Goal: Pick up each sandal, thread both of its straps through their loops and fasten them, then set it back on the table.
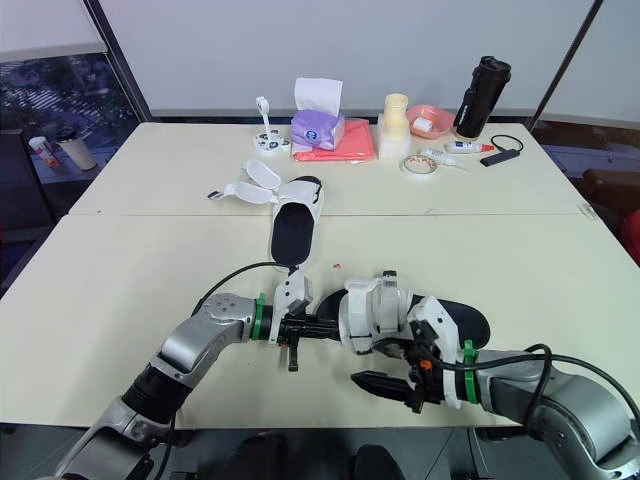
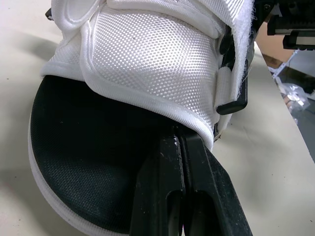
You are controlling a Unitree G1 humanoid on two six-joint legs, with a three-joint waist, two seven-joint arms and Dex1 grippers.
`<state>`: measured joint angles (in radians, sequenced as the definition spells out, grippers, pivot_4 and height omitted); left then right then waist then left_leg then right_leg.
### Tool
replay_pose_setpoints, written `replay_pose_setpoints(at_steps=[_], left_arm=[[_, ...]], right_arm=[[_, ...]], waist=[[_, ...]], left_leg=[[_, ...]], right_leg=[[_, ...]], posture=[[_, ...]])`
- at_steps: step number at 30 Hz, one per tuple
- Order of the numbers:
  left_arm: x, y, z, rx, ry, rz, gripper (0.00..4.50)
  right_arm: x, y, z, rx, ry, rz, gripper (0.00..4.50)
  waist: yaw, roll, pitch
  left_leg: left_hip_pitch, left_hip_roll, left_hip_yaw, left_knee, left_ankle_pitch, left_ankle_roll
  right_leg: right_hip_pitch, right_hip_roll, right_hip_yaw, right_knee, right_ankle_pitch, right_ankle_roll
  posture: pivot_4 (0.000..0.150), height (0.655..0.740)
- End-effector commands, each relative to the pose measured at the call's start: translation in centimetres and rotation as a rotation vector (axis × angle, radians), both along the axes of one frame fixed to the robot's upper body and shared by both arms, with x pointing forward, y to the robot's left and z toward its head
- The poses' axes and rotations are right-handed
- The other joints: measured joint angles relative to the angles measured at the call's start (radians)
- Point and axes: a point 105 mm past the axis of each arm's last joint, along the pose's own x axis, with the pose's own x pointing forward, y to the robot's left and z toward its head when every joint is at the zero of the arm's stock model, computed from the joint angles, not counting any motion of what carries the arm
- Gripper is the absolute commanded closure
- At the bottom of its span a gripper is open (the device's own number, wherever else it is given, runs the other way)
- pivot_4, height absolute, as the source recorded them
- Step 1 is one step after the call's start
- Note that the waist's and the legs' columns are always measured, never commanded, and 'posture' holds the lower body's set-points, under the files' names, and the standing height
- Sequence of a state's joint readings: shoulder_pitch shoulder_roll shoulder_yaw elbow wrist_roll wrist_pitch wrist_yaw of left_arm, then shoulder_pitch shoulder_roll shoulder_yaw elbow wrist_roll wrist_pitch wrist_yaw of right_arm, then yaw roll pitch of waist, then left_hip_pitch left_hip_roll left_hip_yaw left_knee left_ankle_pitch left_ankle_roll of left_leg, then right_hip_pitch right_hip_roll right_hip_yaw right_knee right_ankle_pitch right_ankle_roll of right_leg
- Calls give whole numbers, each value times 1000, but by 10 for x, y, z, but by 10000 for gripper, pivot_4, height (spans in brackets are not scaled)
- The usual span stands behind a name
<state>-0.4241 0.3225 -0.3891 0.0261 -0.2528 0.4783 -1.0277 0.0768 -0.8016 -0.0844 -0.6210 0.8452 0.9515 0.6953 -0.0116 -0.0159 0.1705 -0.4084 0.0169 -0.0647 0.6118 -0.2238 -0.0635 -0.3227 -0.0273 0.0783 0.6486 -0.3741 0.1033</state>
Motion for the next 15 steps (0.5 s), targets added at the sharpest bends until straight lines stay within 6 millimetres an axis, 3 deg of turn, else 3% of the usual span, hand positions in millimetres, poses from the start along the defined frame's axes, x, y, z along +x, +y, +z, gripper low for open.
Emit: replay_pose_setpoints(at_steps=[1,15], left_arm=[[-22,8,-51,141,189,-2,45000],[-19,9,-51,139,188,0,45000]], right_arm=[[6,-2,5,6,-40,-29,6249],[7,-12,8,16,-19,-56,6249]], waist=[[0,0,0],[0,0,0]], left_leg=[[0,0,0,0,0,0],[0,0,0,1,0,0]], right_leg=[[0,0,0,0,0,0],[1,0,0,0,0,0]], posture=[[1500,7400],[1500,7400]])
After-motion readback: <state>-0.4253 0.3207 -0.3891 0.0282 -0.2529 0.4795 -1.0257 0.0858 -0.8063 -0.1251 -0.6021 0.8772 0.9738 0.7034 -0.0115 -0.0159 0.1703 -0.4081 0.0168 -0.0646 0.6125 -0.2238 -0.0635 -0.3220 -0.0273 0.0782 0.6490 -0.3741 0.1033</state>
